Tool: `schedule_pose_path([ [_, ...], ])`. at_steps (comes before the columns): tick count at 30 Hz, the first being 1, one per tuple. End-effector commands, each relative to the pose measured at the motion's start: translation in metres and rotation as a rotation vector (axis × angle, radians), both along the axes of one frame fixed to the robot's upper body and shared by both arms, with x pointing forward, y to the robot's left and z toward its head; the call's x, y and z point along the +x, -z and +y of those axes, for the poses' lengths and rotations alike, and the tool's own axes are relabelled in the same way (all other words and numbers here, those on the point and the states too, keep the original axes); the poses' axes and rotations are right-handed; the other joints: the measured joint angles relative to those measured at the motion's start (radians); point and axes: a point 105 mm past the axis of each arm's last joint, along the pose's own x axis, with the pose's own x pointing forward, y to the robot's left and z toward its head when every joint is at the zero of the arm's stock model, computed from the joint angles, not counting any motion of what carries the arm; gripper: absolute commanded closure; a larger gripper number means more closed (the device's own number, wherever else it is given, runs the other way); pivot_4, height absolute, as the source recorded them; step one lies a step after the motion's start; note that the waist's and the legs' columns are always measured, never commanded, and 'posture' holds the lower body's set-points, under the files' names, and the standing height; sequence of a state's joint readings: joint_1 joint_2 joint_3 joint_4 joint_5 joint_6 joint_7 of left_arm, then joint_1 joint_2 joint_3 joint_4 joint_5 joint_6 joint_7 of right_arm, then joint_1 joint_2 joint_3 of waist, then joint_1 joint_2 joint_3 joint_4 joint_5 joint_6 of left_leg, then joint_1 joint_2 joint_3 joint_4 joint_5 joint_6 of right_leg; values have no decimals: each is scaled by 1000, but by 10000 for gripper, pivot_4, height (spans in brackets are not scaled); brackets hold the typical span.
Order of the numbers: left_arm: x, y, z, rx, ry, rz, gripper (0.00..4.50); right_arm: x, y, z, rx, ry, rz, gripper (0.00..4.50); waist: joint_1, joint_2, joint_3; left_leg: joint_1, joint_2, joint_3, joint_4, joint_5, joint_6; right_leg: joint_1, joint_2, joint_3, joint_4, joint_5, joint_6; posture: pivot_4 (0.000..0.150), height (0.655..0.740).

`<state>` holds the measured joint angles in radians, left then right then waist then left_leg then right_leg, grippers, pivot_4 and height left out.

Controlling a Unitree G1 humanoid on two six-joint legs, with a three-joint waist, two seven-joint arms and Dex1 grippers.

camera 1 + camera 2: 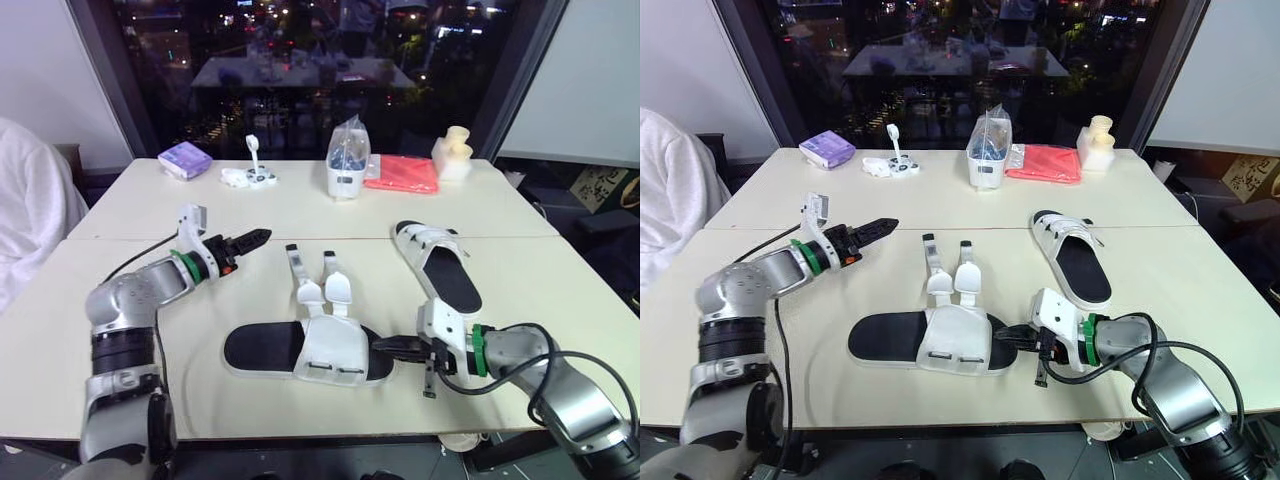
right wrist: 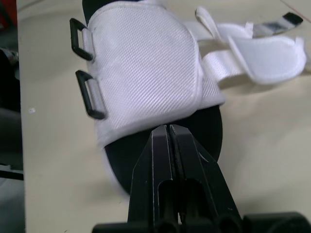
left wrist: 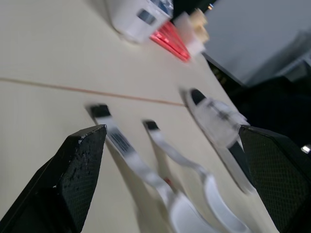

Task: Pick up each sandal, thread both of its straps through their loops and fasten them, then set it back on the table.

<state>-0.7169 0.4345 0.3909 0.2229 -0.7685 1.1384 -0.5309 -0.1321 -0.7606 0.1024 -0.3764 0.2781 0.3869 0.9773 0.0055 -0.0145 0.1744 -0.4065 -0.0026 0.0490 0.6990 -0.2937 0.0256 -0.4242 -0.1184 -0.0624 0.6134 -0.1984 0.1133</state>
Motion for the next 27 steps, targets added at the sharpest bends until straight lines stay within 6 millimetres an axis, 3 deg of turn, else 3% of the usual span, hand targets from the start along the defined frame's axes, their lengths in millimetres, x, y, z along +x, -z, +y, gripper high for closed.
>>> schedule_pose_path([
  [1, -14, 1, -6, 10, 98, 21, 0, -2, -2, 5, 11, -18, -32, 44588, 2, 0, 0, 0, 0, 0, 0, 0, 0, 0, 0, 0, 0, 0, 0, 1500, 7400],
  [6, -19, 19, -15, 10, 177, 91, 0, 5, 7, 7, 3, -5, -42, 44588, 8, 0, 0, 0, 0, 0, 0, 0, 0, 0, 0, 0, 0, 0, -1, 1500, 7400],
  [17, -7, 33, -67, -122, 361, 189, 0, 12, 13, 16, -13, -30, -82, 44588, 5, 0, 0, 0, -2, 0, 0, 0, 0, 0, 0, 1, -1, 0, -1, 1500, 7400],
  [27, 1, 48, -81, -134, 404, 268, 0, 13, 16, 17, -53, -57, -99, 44588, 5, 0, 0, -1, -2, 0, 0, 0, 0, 0, 1, 1, -1, 0, -1, 1500, 7400],
])
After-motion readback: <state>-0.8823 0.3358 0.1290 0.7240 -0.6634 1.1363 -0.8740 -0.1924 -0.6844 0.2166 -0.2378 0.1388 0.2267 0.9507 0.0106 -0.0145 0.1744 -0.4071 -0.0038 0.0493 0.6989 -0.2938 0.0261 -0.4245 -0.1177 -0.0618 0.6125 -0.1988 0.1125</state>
